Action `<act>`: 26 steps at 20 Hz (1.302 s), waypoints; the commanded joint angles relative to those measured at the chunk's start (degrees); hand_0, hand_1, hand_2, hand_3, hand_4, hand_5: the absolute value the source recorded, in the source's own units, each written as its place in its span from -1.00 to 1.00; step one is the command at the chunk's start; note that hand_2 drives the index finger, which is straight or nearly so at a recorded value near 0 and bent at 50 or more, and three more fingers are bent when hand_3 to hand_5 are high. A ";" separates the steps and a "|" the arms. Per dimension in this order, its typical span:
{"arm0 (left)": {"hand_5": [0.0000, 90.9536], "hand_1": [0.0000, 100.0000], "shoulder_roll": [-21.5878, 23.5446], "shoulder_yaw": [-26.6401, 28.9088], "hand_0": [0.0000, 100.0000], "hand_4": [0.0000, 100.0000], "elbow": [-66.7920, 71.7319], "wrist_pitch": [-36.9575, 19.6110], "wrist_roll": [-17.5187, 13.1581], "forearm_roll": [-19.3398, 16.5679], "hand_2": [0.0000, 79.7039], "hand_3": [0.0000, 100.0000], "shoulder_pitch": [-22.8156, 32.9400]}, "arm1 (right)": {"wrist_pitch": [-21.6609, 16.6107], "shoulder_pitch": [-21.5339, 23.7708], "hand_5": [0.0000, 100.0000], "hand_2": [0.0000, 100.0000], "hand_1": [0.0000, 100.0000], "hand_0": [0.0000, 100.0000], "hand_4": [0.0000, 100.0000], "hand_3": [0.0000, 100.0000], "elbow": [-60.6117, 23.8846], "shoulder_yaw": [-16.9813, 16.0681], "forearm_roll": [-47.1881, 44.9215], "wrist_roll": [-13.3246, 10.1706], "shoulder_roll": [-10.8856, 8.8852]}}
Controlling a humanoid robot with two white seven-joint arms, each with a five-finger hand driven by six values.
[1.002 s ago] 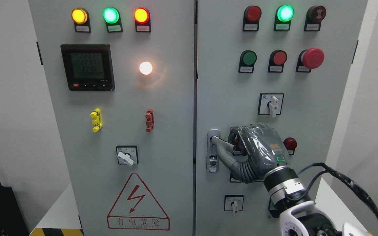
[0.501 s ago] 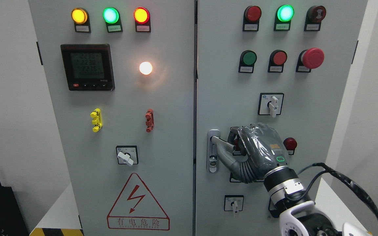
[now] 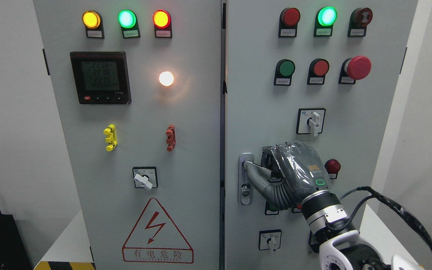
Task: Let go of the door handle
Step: 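Pull the handle toward the robot with the right hand, swinging door open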
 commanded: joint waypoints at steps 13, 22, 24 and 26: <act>-1.00 -0.22 0.00 -0.02 -0.76 -1.00 -1.76 -0.01 0.05 -0.01 -1.00 -1.00 0.00 | -1.64 -0.12 1.00 0.42 -0.35 0.21 0.94 1.00 0.05 -0.59 0.17 0.11 -0.03; -1.00 -0.22 0.00 -0.02 -0.76 -1.00 -1.76 -0.01 0.05 -0.01 -1.00 -1.00 0.00 | -1.64 -0.30 1.00 0.27 -0.37 0.22 0.93 1.00 0.05 -0.68 0.34 0.11 -0.03; -1.00 -0.22 0.00 -0.02 -0.76 -1.00 -1.76 -0.01 0.05 -0.01 -1.00 -1.00 0.00 | -1.72 -0.39 0.99 0.22 -0.38 0.22 0.91 1.00 0.13 -0.68 0.34 0.02 -0.03; -1.00 -0.22 0.00 -0.02 -0.76 -1.00 -1.76 -0.01 0.05 0.07 -1.00 -1.00 0.00 | -2.25 -0.47 0.99 0.22 -0.39 0.22 0.91 1.00 0.13 -0.68 0.34 -0.76 0.05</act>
